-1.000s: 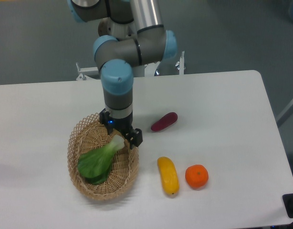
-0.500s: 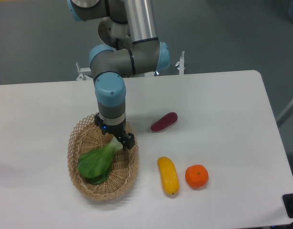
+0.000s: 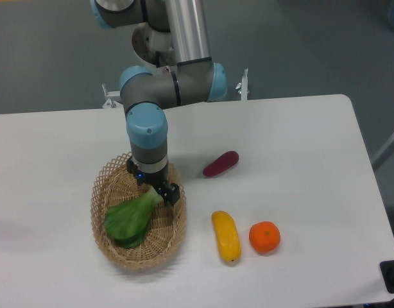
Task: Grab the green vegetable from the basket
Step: 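Close the gripper on the white stem of the green bok choy, then lift the bok choy out of the basket and carry it beside the orange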
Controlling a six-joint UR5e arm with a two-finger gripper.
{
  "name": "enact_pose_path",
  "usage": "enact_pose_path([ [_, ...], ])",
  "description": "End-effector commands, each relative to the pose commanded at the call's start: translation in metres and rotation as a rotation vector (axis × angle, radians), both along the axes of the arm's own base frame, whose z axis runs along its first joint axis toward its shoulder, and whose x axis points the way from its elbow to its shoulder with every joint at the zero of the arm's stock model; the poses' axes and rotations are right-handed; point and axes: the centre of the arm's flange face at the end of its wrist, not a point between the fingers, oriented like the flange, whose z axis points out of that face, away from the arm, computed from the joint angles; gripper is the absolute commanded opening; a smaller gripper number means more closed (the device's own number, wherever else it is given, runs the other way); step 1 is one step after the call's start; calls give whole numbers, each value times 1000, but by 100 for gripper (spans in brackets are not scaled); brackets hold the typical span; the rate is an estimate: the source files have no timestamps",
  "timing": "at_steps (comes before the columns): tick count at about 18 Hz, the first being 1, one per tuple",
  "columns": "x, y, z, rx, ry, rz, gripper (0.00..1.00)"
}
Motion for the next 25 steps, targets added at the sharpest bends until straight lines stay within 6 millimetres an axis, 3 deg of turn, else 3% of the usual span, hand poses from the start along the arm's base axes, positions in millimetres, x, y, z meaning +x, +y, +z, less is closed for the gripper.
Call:
enact_pose_path([
  [1,0,0,0,0,0,0,56],
  [2,-1,0,1,2,2,0,51],
  [6,-3,2,6,11,8,0,40],
  [15,-9,7,17,32,25,-5,36],
  [20,-36,11,58,100,75,24,36],
  [22,-50,3,82,135,98,51,36],
  [25,-71,-6,94,147,120,28,36],
])
